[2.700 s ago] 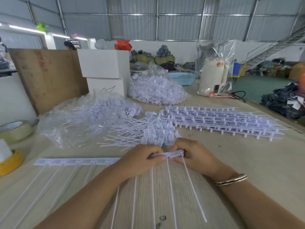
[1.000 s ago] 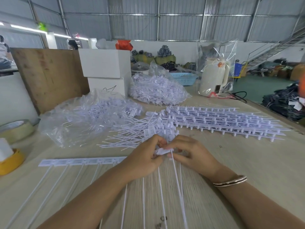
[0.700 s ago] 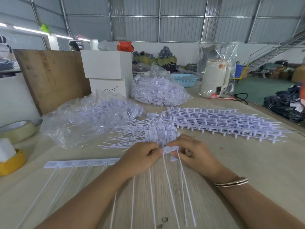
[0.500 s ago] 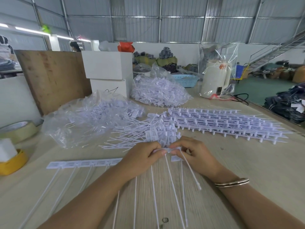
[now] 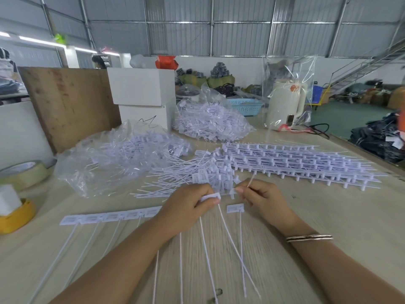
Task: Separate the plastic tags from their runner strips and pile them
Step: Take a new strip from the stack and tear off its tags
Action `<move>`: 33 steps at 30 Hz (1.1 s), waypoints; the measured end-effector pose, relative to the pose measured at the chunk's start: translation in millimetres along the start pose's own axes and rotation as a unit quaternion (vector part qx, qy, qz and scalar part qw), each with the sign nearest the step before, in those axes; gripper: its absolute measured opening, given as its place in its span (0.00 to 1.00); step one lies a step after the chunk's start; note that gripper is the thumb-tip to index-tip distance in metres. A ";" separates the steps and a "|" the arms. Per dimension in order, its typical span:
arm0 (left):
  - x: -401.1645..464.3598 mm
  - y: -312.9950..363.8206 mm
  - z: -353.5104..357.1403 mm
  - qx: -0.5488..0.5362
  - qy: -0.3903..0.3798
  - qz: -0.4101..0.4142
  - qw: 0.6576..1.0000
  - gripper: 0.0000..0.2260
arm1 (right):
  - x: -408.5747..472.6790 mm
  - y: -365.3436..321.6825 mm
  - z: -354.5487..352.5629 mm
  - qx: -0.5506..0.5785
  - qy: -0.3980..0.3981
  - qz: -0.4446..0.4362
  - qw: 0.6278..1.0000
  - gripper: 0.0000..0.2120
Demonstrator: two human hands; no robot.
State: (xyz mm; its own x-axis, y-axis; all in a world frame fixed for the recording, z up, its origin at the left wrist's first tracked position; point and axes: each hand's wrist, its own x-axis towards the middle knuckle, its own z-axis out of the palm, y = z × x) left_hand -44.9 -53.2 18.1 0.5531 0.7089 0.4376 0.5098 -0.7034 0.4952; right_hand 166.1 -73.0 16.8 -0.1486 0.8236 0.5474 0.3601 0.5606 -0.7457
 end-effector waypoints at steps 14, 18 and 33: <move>-2.3 -2.3 -8.7 0.011 -0.017 -0.062 0.998 0.12 | 0.9 3.1 -4.0 -0.084 -0.131 0.088 0.984 0.20; -1.8 -4.7 -7.0 0.000 -0.040 -0.078 0.996 0.12 | 1.1 2.8 -4.2 -0.076 -0.067 0.063 0.993 0.19; -0.5 1.4 -0.5 -0.021 -0.042 -0.086 0.995 0.08 | -0.7 -2.0 5.7 -0.248 -0.024 -0.221 0.943 0.08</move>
State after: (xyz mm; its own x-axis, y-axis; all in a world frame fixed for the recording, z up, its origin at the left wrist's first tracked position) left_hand -44.8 -54.5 19.0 0.5137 0.8107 0.2810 0.5741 -0.5681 0.5896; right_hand 160.2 -74.2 15.7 -0.4224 0.5284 0.7365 0.6380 0.7504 -0.1726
